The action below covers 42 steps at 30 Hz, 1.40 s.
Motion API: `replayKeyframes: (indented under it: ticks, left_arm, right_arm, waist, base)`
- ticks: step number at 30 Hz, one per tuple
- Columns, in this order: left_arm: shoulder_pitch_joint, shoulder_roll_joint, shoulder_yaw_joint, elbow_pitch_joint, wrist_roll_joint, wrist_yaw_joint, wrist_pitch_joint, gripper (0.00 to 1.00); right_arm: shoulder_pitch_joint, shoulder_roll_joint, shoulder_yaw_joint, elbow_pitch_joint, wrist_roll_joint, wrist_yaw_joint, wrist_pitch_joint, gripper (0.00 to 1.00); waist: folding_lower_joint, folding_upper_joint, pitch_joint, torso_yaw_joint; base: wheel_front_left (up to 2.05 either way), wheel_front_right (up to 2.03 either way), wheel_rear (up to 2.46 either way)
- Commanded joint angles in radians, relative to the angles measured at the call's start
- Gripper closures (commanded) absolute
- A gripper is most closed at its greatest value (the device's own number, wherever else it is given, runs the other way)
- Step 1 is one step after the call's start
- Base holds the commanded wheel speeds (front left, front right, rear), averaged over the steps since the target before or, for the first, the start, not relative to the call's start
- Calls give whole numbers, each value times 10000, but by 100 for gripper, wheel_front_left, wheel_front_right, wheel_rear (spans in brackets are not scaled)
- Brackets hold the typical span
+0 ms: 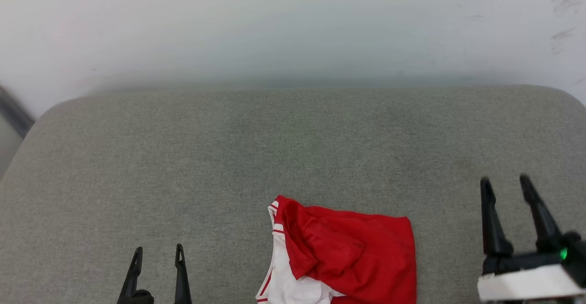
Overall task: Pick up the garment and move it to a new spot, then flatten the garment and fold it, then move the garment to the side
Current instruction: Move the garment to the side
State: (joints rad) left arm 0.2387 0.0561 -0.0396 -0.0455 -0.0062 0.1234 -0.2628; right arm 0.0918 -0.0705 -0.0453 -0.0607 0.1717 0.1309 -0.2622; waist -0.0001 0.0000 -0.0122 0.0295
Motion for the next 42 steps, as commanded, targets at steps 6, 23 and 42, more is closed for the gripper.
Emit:
replayKeyframes:
  ticks: [6, 23, 42]
  left_arm:
    - [-126, 11, -49, 65, -51, -49, -26, 0]
    - [-685, -30, -287, 64, -132, -53, -26, 0]
    - [-1708, -56, -583, 214, -164, -184, -26, 0]
  right_arm:
    - [-1800, -1360, 847, 326, 338, -4, 727, 0]
    - [-2988, -4279, 2511, 1740, 7615, -4, 10678, 0]
    - [-3301, -2727, 3798, 3994, 8528, -11, 11151, 0]
  waist:
    - [1, 0, 68, -5]
    - [1, 0, 798, 219]
    - [1, 0, 2205, 1050]
  base:
    - [0, 0, 0]
    - [0, 0, 0]
    - [0, 0, 0]
